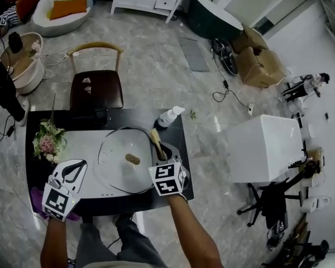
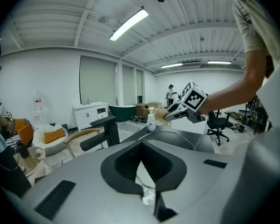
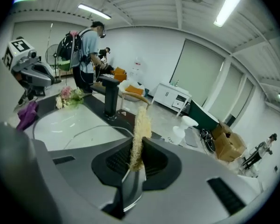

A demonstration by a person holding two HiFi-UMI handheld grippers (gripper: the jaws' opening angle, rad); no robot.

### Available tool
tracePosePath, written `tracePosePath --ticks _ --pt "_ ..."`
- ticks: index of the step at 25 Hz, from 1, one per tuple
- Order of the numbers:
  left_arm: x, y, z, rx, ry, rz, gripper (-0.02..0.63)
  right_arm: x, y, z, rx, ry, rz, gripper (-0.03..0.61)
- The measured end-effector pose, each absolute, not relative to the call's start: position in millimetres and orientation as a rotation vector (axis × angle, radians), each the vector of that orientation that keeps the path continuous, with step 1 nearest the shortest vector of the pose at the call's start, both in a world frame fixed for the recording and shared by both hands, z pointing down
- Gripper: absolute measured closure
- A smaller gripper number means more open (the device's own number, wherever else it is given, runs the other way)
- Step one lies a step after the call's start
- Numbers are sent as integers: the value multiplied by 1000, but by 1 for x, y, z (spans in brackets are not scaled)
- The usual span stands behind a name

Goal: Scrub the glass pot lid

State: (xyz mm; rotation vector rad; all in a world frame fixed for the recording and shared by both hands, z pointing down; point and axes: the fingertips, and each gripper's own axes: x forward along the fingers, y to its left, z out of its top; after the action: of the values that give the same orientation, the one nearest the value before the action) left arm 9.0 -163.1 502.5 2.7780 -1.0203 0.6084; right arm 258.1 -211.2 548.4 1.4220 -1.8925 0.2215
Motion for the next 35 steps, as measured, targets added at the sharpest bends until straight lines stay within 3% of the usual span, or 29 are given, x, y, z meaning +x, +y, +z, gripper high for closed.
tracePosePath --ticks 6,15,27,35 --pt "-2 -159 542 2706 -1058 629 598 259 -229 616 1288 -1773 194 532" --pt "-16 -153 558 2610 -1067 603 599 253 -235 652 1243 -1712 196 532" --pt "-41 -148 562 2558 -1085 591 600 75 -195 709 855 -1881 235 532" --pt "-44 -152 563 2581 -1088 580 600 69 -192 707 836 -1881 232 531"
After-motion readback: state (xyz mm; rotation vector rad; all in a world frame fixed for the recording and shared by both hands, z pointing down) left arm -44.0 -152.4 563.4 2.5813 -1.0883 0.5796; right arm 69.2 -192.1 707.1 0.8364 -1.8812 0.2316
